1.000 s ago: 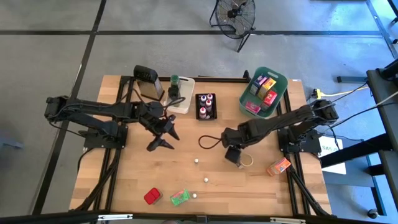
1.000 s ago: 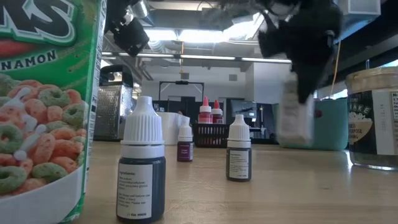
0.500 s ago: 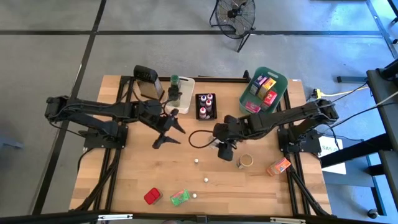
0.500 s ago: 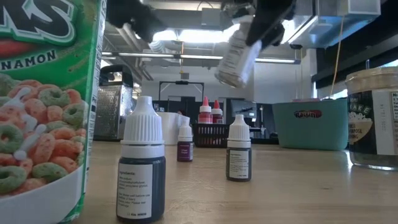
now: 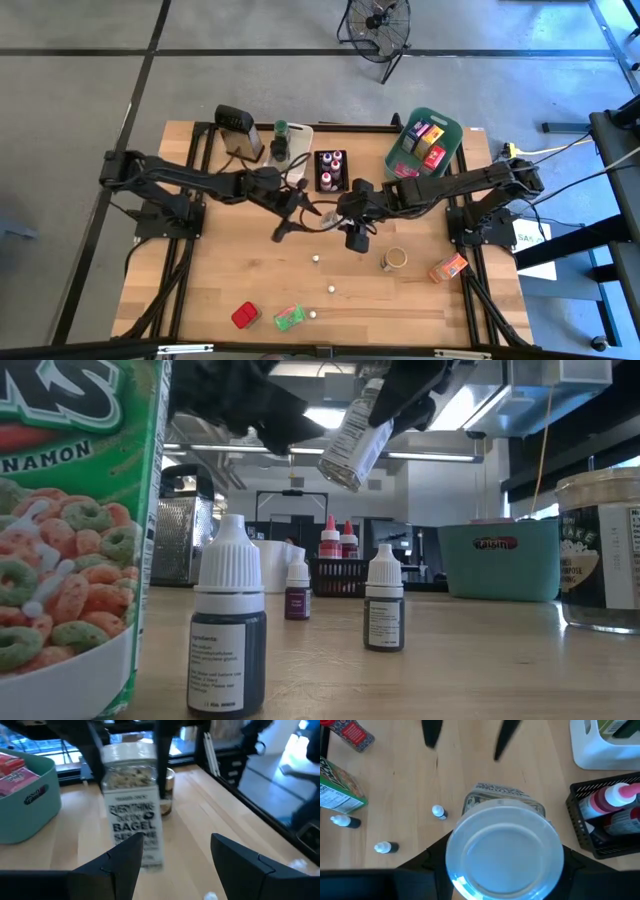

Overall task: Pick & Place Kitchen Items
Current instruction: Put the white seasoning bottle into the white bin

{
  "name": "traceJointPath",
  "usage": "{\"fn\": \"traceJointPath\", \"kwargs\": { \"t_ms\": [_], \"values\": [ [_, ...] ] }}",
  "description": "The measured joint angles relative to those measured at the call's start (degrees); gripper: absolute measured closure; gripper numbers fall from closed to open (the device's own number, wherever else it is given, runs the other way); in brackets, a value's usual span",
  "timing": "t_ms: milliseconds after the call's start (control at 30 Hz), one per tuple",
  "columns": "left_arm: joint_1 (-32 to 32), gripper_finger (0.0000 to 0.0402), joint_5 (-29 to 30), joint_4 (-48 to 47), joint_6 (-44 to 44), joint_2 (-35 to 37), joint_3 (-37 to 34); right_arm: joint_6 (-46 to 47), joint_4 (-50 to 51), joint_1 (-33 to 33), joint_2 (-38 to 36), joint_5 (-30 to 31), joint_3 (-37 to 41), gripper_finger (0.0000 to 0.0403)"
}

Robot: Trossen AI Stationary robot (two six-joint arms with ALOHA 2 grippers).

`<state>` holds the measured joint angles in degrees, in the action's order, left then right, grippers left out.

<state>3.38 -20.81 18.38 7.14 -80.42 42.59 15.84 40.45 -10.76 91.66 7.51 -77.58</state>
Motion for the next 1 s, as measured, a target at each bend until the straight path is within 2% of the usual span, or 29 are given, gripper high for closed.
{"fn": "traceJointPath", "kwargs": {
  "t_ms": [133, 300, 500, 667, 800, 933, 1000],
  "values": [
    [0.11, 0.0175, 3.32, 5.59, -4.14, -2.8, 0.04, -0.24, 0.0, 0.0, -0.02, 0.0, 0.0, 0.0198],
    [0.12, 0.0164, 7.49, 7.2, -7.04, -3.86, 0.03, -0.24, -0.13, -0.04, -0.02, -0.02, 0.0, 0.0198],
    [0.11, 0.0124, 8.01, 6.96, -9.29, -3.87, 0.02, -0.24, -0.13, -0.04, -0.02, -0.02, 0.0, 0.0196],
    [0.11, 0.0084, 11.55, 5.9, -10.63, -3.87, 0.02, -0.26, -0.42, -0.02, -0.02, -0.02, 0.0, 0.0197],
    [0.11, 0.0065, 9.64, 4.87, -9.96, -3.87, 0.02, -0.9, -0.57, 0.02, -0.02, 0.0, 0.0, 0.0197],
    [0.11, 0.0059, 5.17, 4.97, -9.02, -3.87, 0.02, -1.58, -0.61, 0.03, -0.04, 1.3, 0.0, 0.0195],
    [-0.02, 0.0059, 4.83, 4.99, -8.94, -3.87, 0.02, -1.75, -0.81, 0.19, -0.04, 1.32, 0.0, 0.0196]
  ]
}}
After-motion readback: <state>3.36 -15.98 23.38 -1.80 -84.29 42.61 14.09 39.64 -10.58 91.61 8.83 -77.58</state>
